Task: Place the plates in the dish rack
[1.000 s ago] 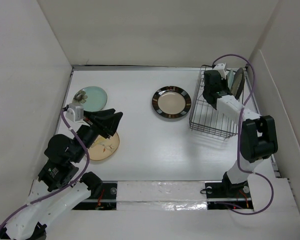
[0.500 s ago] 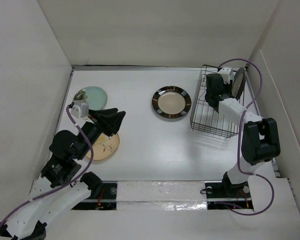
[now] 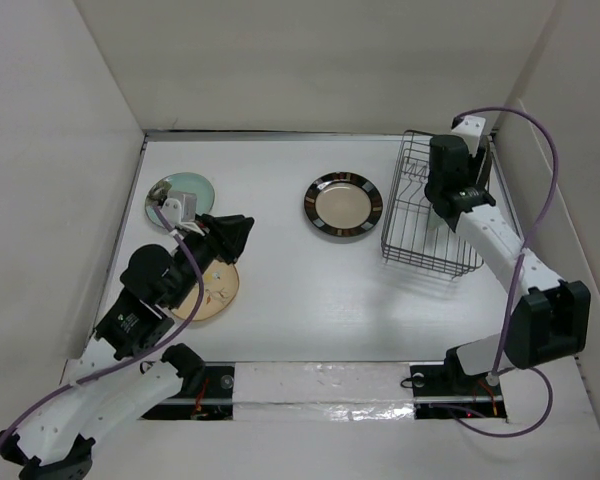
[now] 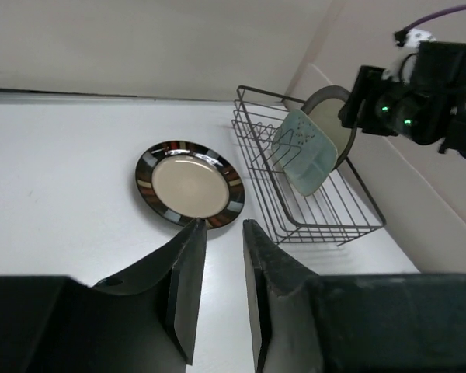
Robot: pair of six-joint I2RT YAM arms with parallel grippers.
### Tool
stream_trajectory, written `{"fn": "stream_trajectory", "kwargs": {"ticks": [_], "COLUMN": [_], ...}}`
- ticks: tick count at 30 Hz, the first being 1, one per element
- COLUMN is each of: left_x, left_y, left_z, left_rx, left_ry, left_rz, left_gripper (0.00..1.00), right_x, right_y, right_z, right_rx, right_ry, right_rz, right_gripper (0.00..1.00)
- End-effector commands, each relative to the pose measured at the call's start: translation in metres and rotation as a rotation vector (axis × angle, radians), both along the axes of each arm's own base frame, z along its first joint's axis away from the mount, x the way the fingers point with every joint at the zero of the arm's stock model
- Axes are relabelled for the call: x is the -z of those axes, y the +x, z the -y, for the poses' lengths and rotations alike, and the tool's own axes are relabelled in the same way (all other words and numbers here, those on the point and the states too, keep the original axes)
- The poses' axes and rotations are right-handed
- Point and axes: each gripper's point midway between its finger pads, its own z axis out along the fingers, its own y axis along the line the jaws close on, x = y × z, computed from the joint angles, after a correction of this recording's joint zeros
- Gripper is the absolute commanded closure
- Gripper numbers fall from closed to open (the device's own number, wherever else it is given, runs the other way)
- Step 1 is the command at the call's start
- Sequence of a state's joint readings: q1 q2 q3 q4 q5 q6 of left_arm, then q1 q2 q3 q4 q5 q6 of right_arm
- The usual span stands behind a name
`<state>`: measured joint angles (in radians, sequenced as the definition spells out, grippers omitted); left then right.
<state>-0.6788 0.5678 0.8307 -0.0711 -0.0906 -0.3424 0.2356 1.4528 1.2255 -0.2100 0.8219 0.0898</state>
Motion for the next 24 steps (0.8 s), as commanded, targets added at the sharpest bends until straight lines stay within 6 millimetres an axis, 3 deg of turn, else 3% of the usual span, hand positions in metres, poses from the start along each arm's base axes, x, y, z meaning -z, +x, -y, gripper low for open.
{"fn": "stream_trajectory", "kwargs": {"ticks": [1,5,8,9,13,14,15,16,17,18,19,20,21,22,23,24], "left_x": [0.001,0.010,0.009,0.005,-0.009,-0.014,-0.021,-0.029,-0.034,-0.040,-0.047,-0.049,-0.050,-0.054,-0.050,-0.048], "left_y": [0.010,0.018,0.027,0.028,0.030,0.030,0.028,0.025,0.023,0.020,0.016,0.014,0.013,0.010,0.011,0.011], "left_z": [-0.002,-0.001,-0.008,-0.010,-0.029,-0.033,-0.038,-0.046,-0.050,-0.055,-0.063,-0.066,-0.069,-0.072,-0.073,-0.073], "left_rx": [-0.046,-0.070,-0.114,-0.123,-0.215,-0.231,-0.247,-0.274,-0.286,-0.299,-0.321,-0.330,-0.338,-0.344,-0.349,-0.349], "left_ry": [-0.002,0.001,-0.009,-0.011,-0.014,-0.022,-0.033,-0.055,-0.067,-0.080,-0.104,-0.112,-0.117,-0.127,-0.120,-0.119], "left_rz": [-0.014,-0.055,-0.064,-0.057,-0.037,-0.027,-0.013,0.005,0.020,0.038,0.058,0.066,0.073,0.088,0.087,0.087], "left_gripper": [0.78,0.98,1.00,1.00,1.00,1.00,1.00,1.00,1.00,1.00,1.00,0.96,0.91,0.86,0.78,0.75], "right_x": [-0.032,-0.047,-0.043,-0.042,-0.029,-0.031,-0.026,-0.008,-0.009,0.000,0.031,0.028,0.036,0.045,0.059,0.067], "right_y": [-0.003,-0.018,-0.029,-0.032,-0.057,-0.071,-0.079,-0.083,-0.087,-0.102,-0.104,-0.106,-0.120,-0.122,-0.125,-0.122], "right_z": [-0.040,-0.105,-0.156,-0.173,-0.263,-0.297,-0.319,-0.342,-0.366,-0.394,-0.417,-0.438,-0.460,-0.474,-0.497,-0.506], "right_rx": [-0.147,-0.367,-0.503,-0.558,-0.805,-0.886,-0.947,-0.985,-1.030,-1.100,-1.116,-1.143,-1.183,-1.187,-1.193,-1.188], "right_ry": [0.109,0.192,0.244,0.274,0.420,0.476,0.516,0.539,0.603,0.648,0.661,0.712,0.729,0.738,0.756,0.770], "right_rz": [0.086,0.138,0.130,0.125,0.108,0.119,0.100,0.057,0.069,0.027,-0.043,-0.038,-0.073,-0.093,-0.121,-0.133], "right_gripper": [0.42,0.71,0.84,0.94,1.00,1.00,1.00,1.00,1.00,1.00,0.96,0.90,0.72,0.63,0.47,0.41]}}
